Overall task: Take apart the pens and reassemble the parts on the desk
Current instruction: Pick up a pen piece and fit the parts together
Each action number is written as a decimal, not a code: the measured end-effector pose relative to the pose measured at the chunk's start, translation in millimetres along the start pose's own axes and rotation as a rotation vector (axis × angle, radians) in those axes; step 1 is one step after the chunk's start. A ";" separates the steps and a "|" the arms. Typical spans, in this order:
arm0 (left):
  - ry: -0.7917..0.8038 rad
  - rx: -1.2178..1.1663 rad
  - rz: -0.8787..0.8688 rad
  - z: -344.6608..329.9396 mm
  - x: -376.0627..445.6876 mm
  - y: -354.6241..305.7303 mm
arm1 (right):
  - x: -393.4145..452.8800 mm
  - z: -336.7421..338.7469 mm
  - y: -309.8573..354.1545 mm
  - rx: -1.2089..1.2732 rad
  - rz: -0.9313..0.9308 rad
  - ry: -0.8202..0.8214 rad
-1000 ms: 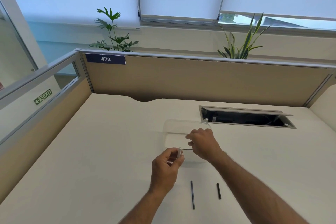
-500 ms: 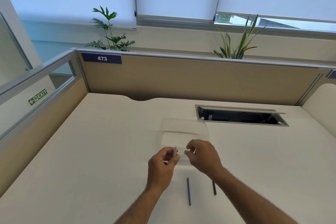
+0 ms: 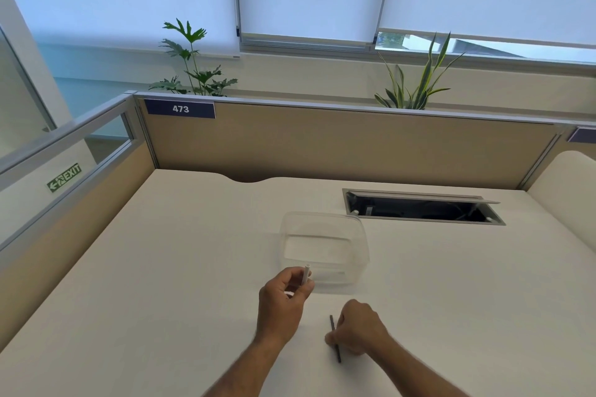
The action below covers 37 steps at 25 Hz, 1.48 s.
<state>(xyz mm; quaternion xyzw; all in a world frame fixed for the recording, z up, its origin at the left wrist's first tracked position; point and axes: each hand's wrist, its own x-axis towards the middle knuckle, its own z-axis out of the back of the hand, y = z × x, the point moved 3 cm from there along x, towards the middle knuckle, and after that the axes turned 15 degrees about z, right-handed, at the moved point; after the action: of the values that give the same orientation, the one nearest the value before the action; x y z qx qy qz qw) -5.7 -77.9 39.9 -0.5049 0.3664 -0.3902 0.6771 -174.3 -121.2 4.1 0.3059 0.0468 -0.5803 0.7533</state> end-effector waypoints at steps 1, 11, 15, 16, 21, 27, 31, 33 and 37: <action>0.000 0.005 0.000 0.1 -0.8 -0.1 | 1.2 -0.7 -1.0 0.008 -0.003 0.007; -0.006 0.046 -0.011 -0.9 -3.5 -1.2 | -9.3 -0.5 1.0 -0.195 0.102 -0.109; -0.006 0.049 -0.019 0.9 -3.4 -0.6 | -8.0 16.0 -0.8 0.012 0.111 -0.147; -0.002 0.045 -0.022 1.0 -3.5 -1.1 | -8.3 20.9 -1.2 0.127 0.120 -0.165; -0.014 0.026 -0.027 0.9 -4.2 -2.5 | -16.5 51.6 10.2 0.812 0.278 -0.353; 0.009 0.054 -0.057 -5.4 -7.5 -1.2 | -31.0 75.8 27.9 1.185 0.461 -0.697; 0.033 0.080 -0.084 -8.3 -9.3 -2.9 | -35.4 78.2 37.3 1.177 0.554 -0.762; 0.037 0.091 -0.089 -8.9 -10.0 -4.0 | -36.3 78.4 40.2 1.151 0.584 -0.765; 0.039 0.103 -0.094 -8.2 -10.5 -2.3 | -38.0 76.8 43.2 1.118 0.607 -0.747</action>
<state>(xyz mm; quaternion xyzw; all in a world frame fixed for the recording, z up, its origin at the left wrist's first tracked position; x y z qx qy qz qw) -17.9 -72.2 41.3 -0.4783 0.3346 -0.4497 0.6760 -169.3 -122.6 99.9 0.4256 -0.6024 -0.3491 0.5780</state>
